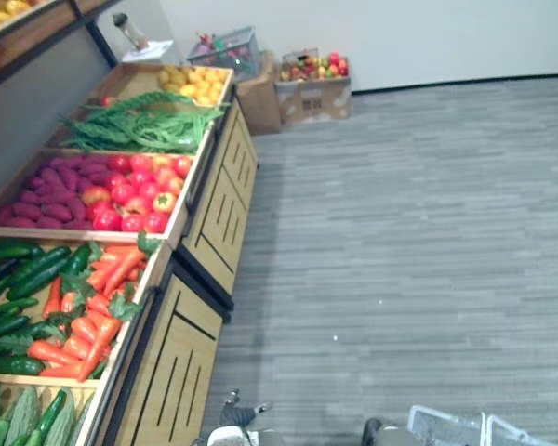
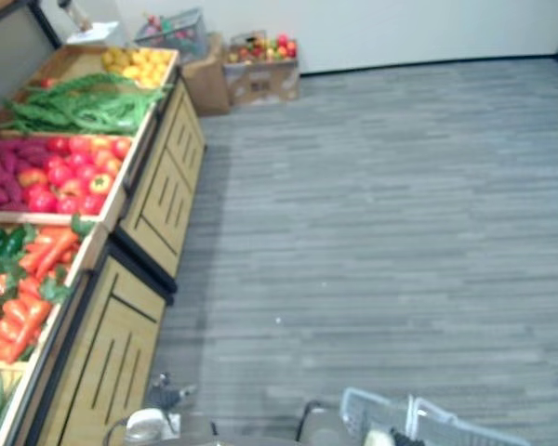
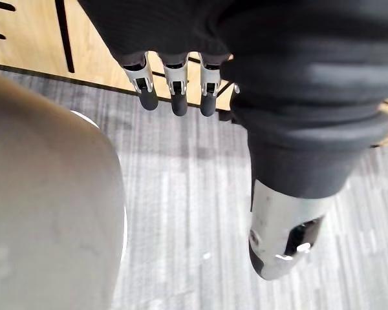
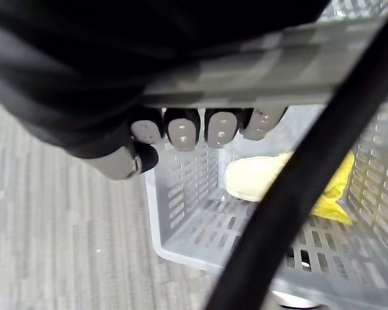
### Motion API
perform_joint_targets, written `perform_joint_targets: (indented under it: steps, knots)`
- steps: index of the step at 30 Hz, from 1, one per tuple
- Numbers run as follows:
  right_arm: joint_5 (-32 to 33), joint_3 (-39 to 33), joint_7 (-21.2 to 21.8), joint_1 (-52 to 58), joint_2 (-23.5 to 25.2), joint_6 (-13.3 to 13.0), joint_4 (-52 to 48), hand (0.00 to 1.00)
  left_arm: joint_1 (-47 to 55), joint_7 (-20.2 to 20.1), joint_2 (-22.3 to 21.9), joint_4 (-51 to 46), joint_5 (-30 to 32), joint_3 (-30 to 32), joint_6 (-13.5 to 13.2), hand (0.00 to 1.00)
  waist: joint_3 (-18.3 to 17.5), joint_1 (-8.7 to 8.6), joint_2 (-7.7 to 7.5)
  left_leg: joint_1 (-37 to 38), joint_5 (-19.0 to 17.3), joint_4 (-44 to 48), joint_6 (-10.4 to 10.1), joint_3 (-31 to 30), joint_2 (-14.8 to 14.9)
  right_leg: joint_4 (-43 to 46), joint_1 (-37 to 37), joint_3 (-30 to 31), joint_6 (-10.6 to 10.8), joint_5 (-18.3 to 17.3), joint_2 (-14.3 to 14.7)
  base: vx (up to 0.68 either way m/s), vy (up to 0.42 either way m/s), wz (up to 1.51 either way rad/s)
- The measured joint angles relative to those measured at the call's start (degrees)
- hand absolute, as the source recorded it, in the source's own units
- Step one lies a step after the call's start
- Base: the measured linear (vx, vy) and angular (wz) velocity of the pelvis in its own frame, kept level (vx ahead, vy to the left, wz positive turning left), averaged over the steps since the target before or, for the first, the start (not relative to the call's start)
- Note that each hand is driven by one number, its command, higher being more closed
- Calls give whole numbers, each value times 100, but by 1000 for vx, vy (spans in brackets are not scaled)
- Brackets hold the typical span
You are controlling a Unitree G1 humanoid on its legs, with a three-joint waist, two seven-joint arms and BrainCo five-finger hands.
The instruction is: Pick vegetable in the basket
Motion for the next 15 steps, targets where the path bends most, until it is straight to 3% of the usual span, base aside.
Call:
perform_joint_targets:
  steps: [4,7,8,9,10,12,15]
  knots:
    - [-162,290,-26,-99,-149,-99,-188,100,18,59,-8,-52,168,-25,-35,0,-36,25,-66,-194,119,-2227,254,633,-211,-32,295,-202,309,-260,-405,176,156,28]
    - [-199,436,-97,39,-185,-110,-196,100,35,77,-26,-48,208,-66,-35,0,-88,15,-12,-160,157,-2788,272,1976,-212,-46,640,-554,618,-459,-577,299,317,68]
    - [-199,493,-123,93,-193,-102,-180,100,71,71,-45,-16,204,-98,-15,0,-173,21,42,-92,388,-2922,525,2575,-163,-38,746,-639,770,-557,-542,399,405,55]
    - [-206,497,-128,78,-141,-83,-117,100,75,51,3,-21,219,-99,-19,0,-231,41,-2,24,684,-2934,779,2813,-180,-58,880,-638,826,-582,-638,429,342,47]
    - [-209,524,-118,119,-84,-100,1,100,110,51,119,10,256,-174,-15,0,-421,38,-290,6,492,-2859,884,2806,-452,-273,1006,-537,833,-439,-812,561,375,37]
    - [-209,517,-117,112,8,-120,321,100,119,37,342,134,352,-329,3,0,-704,-20,-511,-131,118,-2528,1008,2611,-669,-624,1238,-456,730,-36,-946,533,304,57]
    - [-209,312,-118,98,-5,-121,525,100,113,37,407,200,398,-426,11,0,-829,3,-599,-76,-174,-2457,1078,2486,-874,-234,1198,-198,794,347,-1111,383,240,45]
